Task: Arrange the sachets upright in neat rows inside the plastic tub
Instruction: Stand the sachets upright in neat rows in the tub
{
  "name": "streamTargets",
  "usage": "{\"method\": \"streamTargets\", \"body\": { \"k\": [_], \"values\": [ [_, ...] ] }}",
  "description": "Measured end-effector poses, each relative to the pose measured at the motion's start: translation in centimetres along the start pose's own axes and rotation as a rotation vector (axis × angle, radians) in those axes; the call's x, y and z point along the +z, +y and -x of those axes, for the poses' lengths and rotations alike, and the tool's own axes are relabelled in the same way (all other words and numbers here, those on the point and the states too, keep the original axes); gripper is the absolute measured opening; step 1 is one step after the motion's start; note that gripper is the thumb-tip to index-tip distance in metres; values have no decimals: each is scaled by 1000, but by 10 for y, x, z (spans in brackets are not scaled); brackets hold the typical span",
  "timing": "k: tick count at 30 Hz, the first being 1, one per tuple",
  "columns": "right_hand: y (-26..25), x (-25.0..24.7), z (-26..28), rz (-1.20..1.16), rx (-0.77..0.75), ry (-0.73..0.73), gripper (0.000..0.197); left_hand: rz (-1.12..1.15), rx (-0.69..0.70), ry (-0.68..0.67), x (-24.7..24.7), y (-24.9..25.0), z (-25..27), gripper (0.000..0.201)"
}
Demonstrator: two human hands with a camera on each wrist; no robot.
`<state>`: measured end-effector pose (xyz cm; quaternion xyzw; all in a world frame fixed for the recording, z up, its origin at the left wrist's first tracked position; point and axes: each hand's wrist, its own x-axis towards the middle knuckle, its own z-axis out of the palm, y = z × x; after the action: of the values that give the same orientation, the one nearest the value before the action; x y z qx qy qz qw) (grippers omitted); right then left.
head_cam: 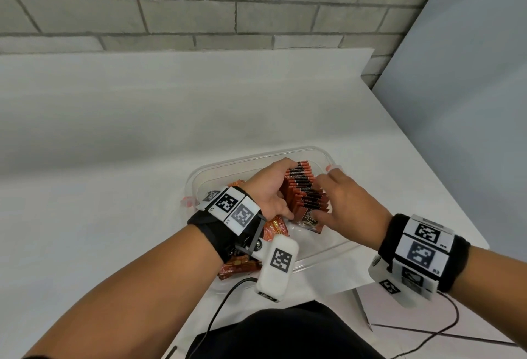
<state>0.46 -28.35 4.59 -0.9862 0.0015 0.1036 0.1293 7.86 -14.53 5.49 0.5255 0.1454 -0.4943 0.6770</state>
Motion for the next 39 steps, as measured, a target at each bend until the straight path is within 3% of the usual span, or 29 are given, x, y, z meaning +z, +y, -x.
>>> {"method": "streamTargets", "body": {
  "k": [4,9,26,32,35,39],
  "values": [
    [-2,-7,1,-381,304,-6,57,11,-5,-5,-1,0,1,32],
    [-1,-6,-4,-641,450,-48,65,-7,-23,-36,-2,-1,-3,32],
    [3,-1,-9,-674,427,-40,61,62,-48,-52,-6,-7,-19,31],
    [-3,-5,2,-335,249,19,53,66,-41,-55,-8,-11,-25,29],
    [-1,-4,0,-326,316,-55,56,70,-35,-44,-8,-12,-28,28],
    [-2,-4,-11,-519,440,-75,59,73,-30,-49,-8,-13,-28,31]
  ]
}}
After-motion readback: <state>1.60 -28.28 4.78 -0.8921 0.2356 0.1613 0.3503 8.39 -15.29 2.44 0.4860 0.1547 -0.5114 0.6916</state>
